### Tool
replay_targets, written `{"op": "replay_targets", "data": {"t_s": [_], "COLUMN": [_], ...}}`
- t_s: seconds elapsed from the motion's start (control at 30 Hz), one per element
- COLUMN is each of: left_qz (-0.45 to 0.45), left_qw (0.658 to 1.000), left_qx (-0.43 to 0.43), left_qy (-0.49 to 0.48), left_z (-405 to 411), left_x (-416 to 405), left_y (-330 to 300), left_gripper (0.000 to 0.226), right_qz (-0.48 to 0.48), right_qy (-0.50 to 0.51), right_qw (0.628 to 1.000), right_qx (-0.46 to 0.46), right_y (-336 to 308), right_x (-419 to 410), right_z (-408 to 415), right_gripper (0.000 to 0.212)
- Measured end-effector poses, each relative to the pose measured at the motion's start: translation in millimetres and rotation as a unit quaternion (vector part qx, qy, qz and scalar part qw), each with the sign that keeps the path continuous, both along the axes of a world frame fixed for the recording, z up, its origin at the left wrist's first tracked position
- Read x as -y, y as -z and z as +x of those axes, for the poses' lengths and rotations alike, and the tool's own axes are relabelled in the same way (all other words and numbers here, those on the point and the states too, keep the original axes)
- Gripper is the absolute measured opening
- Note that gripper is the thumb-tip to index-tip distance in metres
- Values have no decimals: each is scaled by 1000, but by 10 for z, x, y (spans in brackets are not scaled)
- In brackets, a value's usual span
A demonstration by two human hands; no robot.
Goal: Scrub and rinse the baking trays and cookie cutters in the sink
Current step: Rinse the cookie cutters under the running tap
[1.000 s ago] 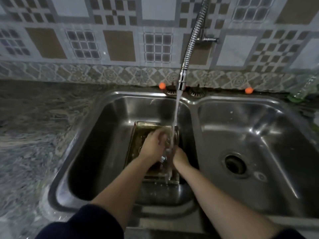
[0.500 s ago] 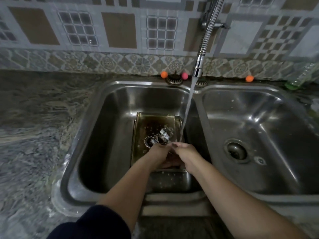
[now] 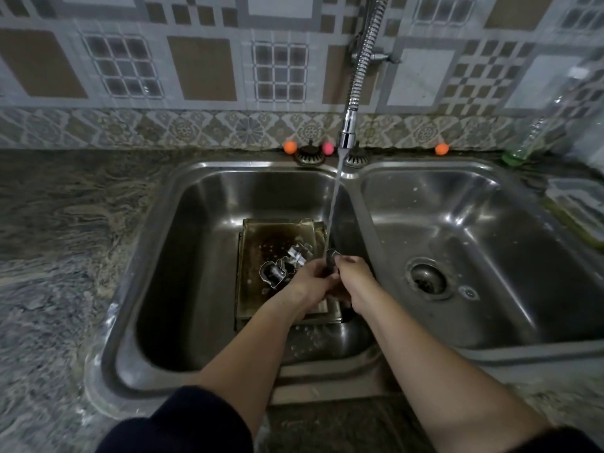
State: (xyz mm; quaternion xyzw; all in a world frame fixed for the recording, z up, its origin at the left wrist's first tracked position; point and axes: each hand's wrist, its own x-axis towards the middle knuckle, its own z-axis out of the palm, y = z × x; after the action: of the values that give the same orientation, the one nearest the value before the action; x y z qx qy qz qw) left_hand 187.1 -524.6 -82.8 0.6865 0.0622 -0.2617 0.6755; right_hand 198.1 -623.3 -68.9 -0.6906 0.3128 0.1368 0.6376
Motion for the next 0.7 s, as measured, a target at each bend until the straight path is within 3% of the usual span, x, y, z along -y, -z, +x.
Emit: {"op": "replay_targets", "data": {"t_s": [0.07,0.2,0.33,0.43,0.57,0.63,0.7], "left_qz": [47,30,53,70,207,202,176], "left_qw": [999,999,997,994,960,953,960], "left_qx": [20,-15,-15,27,180,224,214], "left_qy": [3,-24,-57,-76,-45,-28,-40], "left_z": [-23,-10,1,-20,20,16,11], "left_x": [-43,-177,-204,-170,-215,-225,-231], "left_y": [-3,-79,-84,-75,-61,-55,-51], "left_gripper": [35,25,29,24,21,21,27], "right_qz": [10,14,49,23,49,35,27], "right_qy": [-19,-82,-103,-107,-123,-134,-119], "right_qw": [1000,996,993,994,991,990,992], "right_qx": [-17,22,20,31,0,8,42], "right_y": [-18,22,-31,-93,-150,-140,-138], "right_x": [-27,-64,-69,-52,34,45,33], "right_z": [40,47,12,13,21,32,45], "right_gripper": [23,25,28,32,23,22,16]}}
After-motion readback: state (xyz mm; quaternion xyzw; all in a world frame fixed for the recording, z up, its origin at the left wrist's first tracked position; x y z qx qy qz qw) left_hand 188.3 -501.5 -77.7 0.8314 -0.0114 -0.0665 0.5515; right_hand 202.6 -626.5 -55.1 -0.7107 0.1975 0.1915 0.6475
